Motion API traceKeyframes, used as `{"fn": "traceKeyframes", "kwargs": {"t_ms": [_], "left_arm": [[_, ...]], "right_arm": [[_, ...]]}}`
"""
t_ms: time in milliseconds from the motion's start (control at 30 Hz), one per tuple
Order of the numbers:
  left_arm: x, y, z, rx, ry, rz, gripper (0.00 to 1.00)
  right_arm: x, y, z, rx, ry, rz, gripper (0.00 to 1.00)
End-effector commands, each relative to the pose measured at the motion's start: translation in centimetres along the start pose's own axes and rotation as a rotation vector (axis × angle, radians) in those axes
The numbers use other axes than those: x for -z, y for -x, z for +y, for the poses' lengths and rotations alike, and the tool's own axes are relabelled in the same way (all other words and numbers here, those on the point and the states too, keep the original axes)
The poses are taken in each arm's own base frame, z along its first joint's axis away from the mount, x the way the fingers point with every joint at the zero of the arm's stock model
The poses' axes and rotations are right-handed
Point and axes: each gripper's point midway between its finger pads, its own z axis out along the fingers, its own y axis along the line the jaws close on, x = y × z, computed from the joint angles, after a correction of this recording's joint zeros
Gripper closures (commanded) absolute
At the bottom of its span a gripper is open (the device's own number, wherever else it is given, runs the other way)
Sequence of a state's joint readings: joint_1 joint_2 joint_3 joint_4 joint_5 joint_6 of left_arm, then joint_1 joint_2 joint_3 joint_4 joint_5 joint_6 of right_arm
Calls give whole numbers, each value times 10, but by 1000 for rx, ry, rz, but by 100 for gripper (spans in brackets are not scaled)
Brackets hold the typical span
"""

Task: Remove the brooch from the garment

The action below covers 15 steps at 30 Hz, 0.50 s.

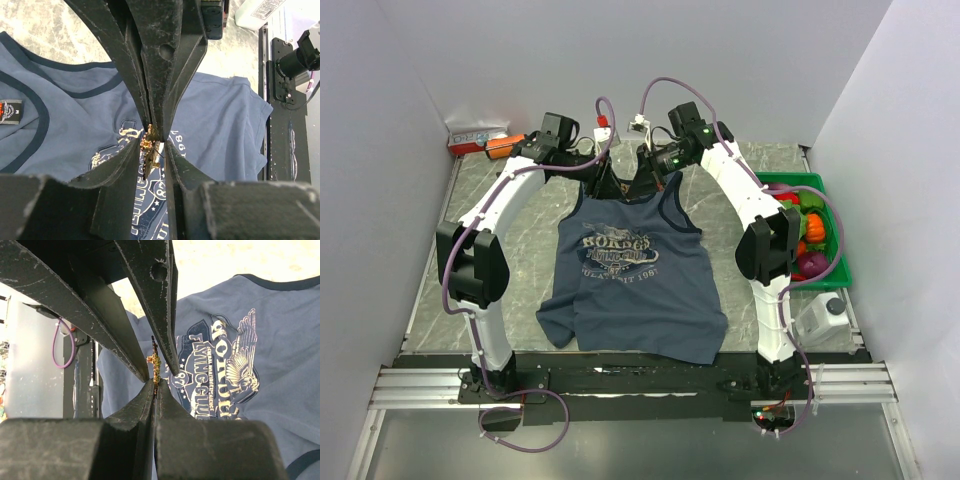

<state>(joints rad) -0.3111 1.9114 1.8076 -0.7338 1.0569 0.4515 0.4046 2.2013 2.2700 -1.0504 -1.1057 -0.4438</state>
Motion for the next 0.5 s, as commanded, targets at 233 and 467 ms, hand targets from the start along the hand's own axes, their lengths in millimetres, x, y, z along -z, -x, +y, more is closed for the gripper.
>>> {"fn": "traceKeyframes", "kwargs": {"t_ms": [233, 467], "left_arm": [[9, 30, 16, -119, 112, -40, 72], [16, 32, 34, -176, 247, -32, 75]], "right_arm": [[10, 20, 27, 68, 22, -35, 100], [9, 20, 33, 89, 40, -33, 100]]}}
